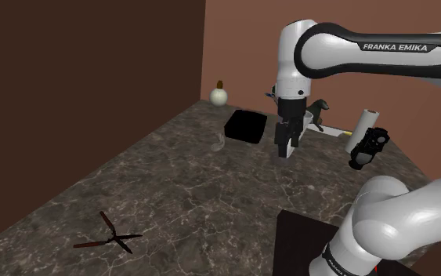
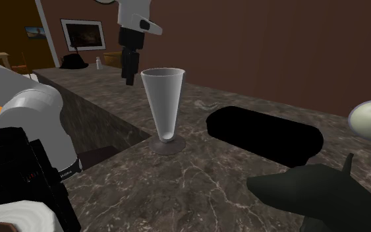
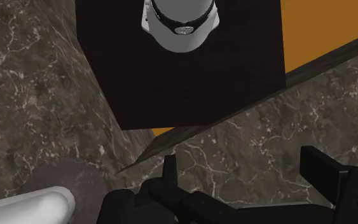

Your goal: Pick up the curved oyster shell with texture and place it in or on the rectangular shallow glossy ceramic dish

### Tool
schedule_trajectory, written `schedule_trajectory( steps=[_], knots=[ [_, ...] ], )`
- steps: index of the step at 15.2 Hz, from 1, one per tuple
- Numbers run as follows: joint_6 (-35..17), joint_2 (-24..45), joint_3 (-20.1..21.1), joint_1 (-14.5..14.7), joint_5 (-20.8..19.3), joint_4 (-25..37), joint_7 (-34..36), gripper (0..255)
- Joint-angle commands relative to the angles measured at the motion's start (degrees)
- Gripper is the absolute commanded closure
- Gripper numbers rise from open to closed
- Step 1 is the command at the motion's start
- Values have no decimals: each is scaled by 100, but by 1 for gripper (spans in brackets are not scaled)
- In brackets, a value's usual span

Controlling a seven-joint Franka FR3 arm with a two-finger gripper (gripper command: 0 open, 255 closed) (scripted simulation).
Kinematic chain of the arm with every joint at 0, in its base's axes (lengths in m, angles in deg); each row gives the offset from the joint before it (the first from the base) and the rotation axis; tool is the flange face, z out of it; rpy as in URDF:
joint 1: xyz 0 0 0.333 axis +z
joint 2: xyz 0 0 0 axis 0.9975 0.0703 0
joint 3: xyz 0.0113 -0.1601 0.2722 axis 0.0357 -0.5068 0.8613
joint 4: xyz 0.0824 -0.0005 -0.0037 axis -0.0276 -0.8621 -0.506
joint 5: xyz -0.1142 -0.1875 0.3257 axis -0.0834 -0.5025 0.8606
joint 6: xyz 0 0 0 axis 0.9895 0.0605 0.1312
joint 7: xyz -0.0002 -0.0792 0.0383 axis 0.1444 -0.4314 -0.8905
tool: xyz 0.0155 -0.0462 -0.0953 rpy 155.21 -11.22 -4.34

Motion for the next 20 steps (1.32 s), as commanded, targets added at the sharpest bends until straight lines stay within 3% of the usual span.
schedule_trajectory(
  steps=[1, 10, 20],
  knots=[
    [0, 0, 0, 0, 0, 0, 0, 0],
    [-1882, 1357, -66, -211, 44, 249, 270, 0],
    [-3506, 3021, -202, -396, 132, 1149, 519, 0]
  ],
)
